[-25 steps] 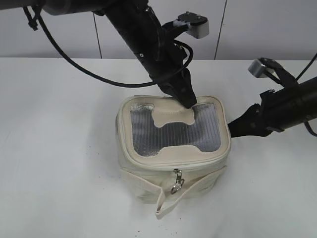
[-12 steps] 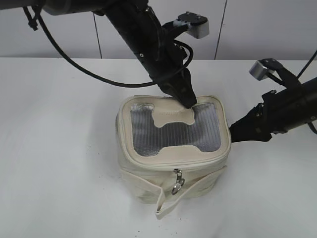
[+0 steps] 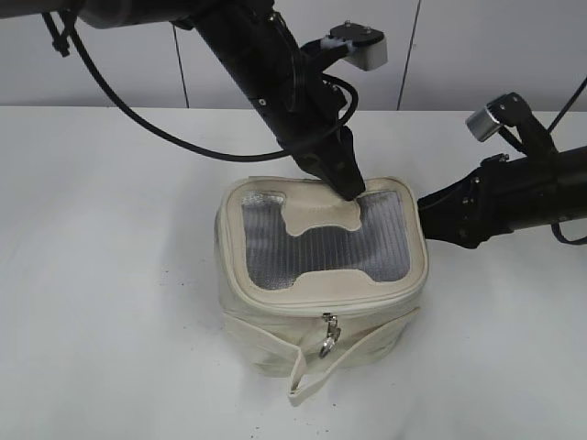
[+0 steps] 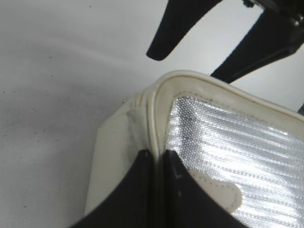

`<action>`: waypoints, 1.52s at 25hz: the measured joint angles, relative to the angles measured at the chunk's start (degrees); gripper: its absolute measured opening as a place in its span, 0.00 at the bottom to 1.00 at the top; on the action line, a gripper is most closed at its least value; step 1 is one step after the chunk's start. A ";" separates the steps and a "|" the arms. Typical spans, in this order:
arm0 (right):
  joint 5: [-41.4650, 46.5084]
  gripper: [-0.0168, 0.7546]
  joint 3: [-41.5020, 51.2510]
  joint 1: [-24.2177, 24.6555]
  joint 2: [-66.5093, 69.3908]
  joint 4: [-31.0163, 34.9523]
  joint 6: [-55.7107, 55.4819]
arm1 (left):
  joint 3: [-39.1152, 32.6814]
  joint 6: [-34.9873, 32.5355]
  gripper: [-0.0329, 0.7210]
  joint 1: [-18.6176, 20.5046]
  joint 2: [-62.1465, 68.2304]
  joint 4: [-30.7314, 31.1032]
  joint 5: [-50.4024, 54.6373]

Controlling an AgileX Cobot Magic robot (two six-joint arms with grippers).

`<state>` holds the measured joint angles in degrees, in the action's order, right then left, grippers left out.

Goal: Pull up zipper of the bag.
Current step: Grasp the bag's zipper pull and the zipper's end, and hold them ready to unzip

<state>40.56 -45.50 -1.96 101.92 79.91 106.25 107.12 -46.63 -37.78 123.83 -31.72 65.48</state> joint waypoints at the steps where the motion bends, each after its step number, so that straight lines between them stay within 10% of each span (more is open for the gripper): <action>1: 0.06 0.57 0.00 0.00 0.52 2.21 2.48 | 0.00 0.00 0.10 0.00 0.00 0.00 0.05; 5: 3.01 0.44 -0.74 0.00 4.53 8.71 10.05 | 0.00 0.00 0.10 0.00 0.00 0.06 0.11; 10: 4.35 0.04 -2.95 0.00 7.89 11.61 7.61 | 0.00 0.00 0.10 0.00 0.00 -0.12 0.11; 28: 1.35 0.03 -2.75 0.06 0.21 -8.82 -11.90 | 0.00 0.00 0.10 0.00 0.00 -0.12 0.11; 38: 4.58 0.60 -2.75 0.06 0.21 -16.63 -19.12 | 0.00 0.00 0.10 0.00 0.00 -0.12 0.11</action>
<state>45.14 -48.25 -1.90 102.13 63.29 87.13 107.12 -46.63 -37.78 123.83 -31.84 65.58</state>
